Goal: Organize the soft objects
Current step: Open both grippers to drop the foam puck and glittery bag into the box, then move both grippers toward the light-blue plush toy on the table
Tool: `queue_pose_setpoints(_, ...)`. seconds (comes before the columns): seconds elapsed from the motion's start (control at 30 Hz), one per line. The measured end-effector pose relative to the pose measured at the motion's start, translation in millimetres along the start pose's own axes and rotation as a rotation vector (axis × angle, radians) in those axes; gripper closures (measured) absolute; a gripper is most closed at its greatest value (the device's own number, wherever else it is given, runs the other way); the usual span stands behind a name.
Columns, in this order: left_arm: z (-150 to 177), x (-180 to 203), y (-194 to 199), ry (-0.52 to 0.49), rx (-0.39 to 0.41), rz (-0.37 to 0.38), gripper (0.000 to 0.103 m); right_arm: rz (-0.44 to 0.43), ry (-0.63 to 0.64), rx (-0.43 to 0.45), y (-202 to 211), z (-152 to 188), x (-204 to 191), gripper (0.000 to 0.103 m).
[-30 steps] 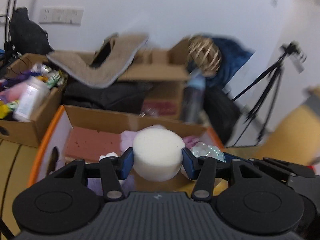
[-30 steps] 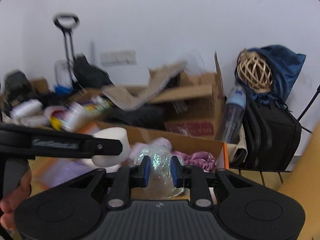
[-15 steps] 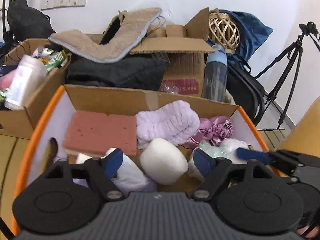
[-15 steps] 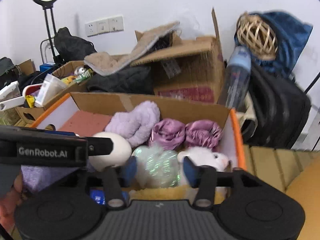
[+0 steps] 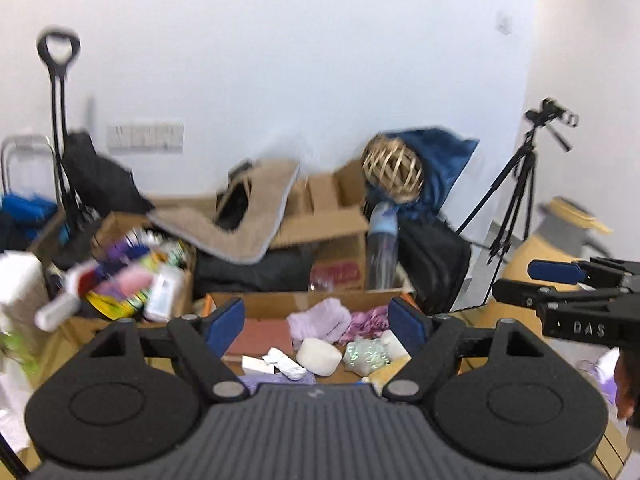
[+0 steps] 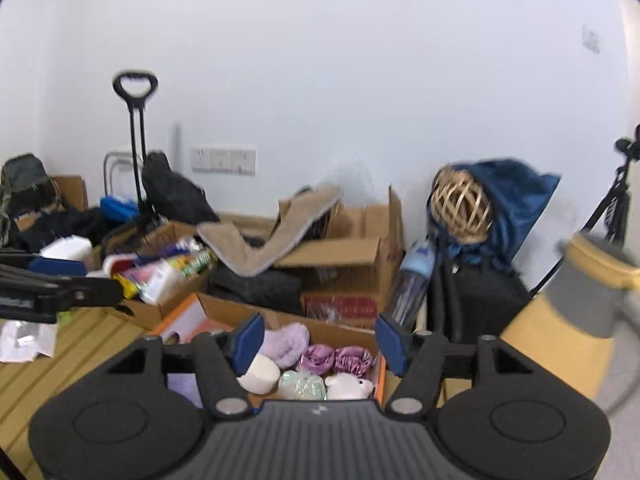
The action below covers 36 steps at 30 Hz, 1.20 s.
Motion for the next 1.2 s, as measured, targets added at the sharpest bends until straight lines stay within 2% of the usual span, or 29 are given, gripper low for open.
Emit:
queue_pose_setpoints(0.1, 12, 9, 46, -0.029, 0.034, -0.025, 0.021, -0.007, -0.005, 0.027, 41, 7, -4, 0.040)
queue_pose_setpoints(0.17, 36, 19, 81, -0.055, 0.068, -0.033, 0.021, -0.024, -0.007, 0.044, 68, 26, -5, 0.036)
queue_pose_setpoints(0.33, 121, 57, 160, -0.157, 0.173, -0.045, 0.014, -0.135, 0.009, 0.085, 143, 108, -12, 0.027)
queue_pose_setpoints(0.43, 174, 79, 200, -0.216, 0.222, -0.111, 0.007, -0.150, 0.026, 0.089, 181, 165, -18, 0.022)
queue_pose_setpoints(0.5, 206, 86, 223, -0.198, 0.204, -0.114, 0.007, -0.138, 0.012, 0.068, 203, 198, -19, 0.022)
queue_pose_setpoints(0.63, 260, 79, 261, -0.024, 0.159, -0.092, 0.005, -0.156, -0.077, 0.059, 250, 259, -15, 0.017)
queue_pose_setpoints(0.7, 274, 75, 265, 0.011, 0.125, -0.091, 0.005, -0.185, -0.146, 0.048, 266, 279, -9, 0.016)
queue_pose_setpoints(0.77, 273, 74, 265, -0.002, 0.113, -0.101, 0.005, -0.181, -0.147, 0.027, 271, 286, -9, 0.016)
queue_pose_setpoints(0.83, 267, 73, 266, 0.003, 0.134, -0.105, 0.005, -0.142, -0.117, 0.035, 269, 285, -13, 0.016)
queue_pose_setpoints(0.9, 264, 73, 267, 0.013, 0.156, -0.093, 0.005, -0.139, -0.122, 0.056, 269, 282, -14, 0.016)
queue_pose_setpoints(1.07, 270, 72, 251, 0.026, 0.121, -0.078, 0.005, -0.152, -0.157, 0.036, 251, 285, -14, 0.016)
queue_pose_setpoints(1.2, 275, 65, 224, 0.055, 0.071, -0.069, 0.005, -0.142, -0.196, 0.010, 225, 286, -8, 0.016)
Point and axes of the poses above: each gripper's, at about its wrist camera, not at the fingertips, and y roughly against the way its jaws point, x to its right, z to its underside, the point moved 3 cm from there along -y, roughly the way its jaws point, and after that the axes turned 12 degrees about -y, right-handed, at the moved point
